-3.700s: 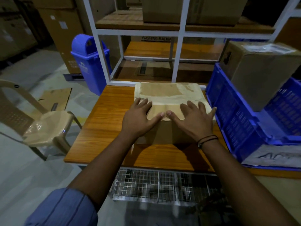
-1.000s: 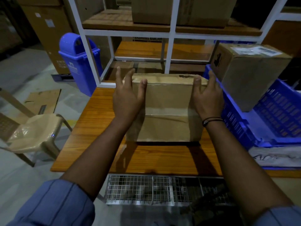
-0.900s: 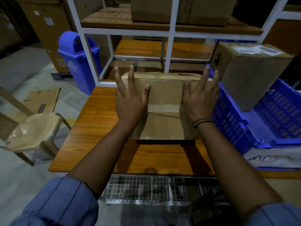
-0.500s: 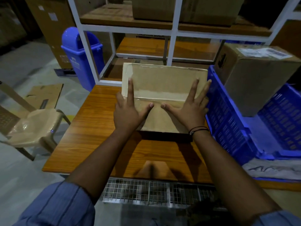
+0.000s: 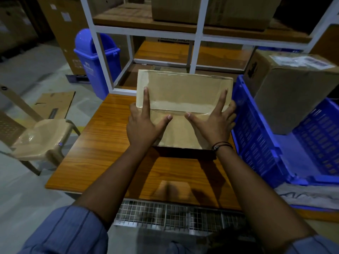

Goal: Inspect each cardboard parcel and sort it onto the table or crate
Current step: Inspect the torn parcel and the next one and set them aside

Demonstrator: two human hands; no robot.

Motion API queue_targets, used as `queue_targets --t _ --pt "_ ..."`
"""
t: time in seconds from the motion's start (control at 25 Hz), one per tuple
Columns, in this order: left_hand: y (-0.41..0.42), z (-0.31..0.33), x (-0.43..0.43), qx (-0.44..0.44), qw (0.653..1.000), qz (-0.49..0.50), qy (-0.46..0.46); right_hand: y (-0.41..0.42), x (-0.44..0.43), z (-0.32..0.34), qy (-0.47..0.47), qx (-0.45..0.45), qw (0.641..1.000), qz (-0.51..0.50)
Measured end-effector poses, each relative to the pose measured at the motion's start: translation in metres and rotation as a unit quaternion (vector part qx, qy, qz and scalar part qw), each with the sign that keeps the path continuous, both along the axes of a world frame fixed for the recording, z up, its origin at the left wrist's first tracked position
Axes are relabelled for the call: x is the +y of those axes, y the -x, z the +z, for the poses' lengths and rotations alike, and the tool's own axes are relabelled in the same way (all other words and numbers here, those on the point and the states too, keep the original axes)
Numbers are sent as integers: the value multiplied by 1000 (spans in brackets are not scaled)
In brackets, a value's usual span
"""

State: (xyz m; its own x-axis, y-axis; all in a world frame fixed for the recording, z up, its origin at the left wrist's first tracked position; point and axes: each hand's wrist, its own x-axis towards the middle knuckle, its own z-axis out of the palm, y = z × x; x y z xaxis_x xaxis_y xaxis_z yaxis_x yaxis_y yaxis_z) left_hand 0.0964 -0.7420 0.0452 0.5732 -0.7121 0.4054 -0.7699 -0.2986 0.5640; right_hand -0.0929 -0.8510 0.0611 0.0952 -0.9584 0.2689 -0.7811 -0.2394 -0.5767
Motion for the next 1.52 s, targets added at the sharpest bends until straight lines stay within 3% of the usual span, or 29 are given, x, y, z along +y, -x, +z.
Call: queue_targets --t 0.2,0.36,0.72,0.96,1.36,1.52 --pt "2 4 2 21 1000 -6 -17 0 3 4 -15 -31 999 -3" --pt "-5 10 6 59 998 -34 15 12 -5 11 -109 -217 969 -52" --pt "-7 29 14 71 995 10 71 3 15 22 -144 -246 952 -113" --pt "-17 36 16 75 994 65 50 -6 34 25 -130 -245 947 -162" --pt "-23 9 39 203 979 16 -6 24 71 -10 -115 -323 937 -72" --pt "-35 38 45 223 971 -77 35 37 80 6 -70 -345 936 -16"
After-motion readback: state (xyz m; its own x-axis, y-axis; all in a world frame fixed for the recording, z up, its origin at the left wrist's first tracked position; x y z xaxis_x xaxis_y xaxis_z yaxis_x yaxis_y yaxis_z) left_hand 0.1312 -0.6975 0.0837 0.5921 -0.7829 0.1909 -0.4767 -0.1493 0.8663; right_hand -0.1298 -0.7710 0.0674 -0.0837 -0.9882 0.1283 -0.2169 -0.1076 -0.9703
